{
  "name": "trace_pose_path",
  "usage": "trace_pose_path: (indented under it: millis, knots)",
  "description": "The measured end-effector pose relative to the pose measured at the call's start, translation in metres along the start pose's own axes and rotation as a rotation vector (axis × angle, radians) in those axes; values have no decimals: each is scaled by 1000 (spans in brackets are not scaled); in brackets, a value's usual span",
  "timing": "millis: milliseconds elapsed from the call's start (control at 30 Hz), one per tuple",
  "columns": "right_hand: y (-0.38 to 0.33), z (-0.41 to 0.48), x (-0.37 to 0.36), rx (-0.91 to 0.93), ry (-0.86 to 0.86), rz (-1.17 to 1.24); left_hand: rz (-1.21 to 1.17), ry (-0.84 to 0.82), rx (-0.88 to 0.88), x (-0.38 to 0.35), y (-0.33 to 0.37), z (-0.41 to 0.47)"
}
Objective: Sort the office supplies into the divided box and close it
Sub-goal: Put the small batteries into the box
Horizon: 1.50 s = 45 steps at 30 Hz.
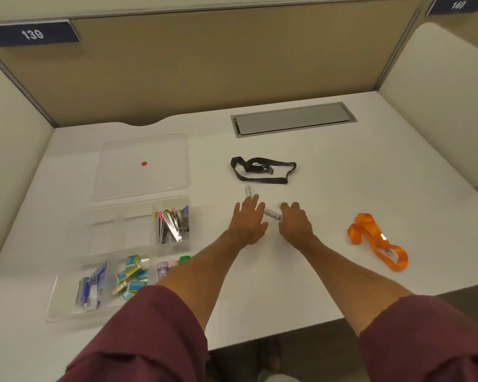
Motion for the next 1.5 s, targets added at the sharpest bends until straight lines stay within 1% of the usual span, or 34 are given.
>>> trace_pose_path:
  millis: [133,267,400,467,700,867,1033,1100,1267,1400,1500]
  knots:
    - [9,6,-7,19,-77,60,-11,-48,-8,-13,20,15]
    - [11,8,-6,40,-97,99,26,-98,-5,-24,32,23]
    - [12,9,-4,20,-144,104,0,-19,89,-21,33,22]
    - [12,10,-4,20,-159,113,17,-5,131,-20,31,19]
    - [-14,16,4,113,-159,64,-72,30,211,-17,11,3]
    - [-68,20,17,239,-145,93,-111,162,277,32,-29,-10]
    - [-144,18,25,337,-125,125,-151,307,357,88,-90,-41]
    - [-179,14,25,393,-121,135,-170,341,387,102,-117,-60]
    - [-264,-5,12,510,-121,168,-196,354,492,118,-188,-112]
    - [-314,-21,-10,542,-142,182,-182,284,559,113,-238,-146]
    - [-341,-29,-31,548,-155,169,-232,233,578,101,-261,-160]
Point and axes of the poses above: each hand's wrist, its own z-axis towards the middle knuckle, its own x-axis out of the back of the hand, y = z × x, the point moved 9 cm from there along z, towards the middle knuckle, and after that the axes turned 1 degree about x, right-handed, at the moved point
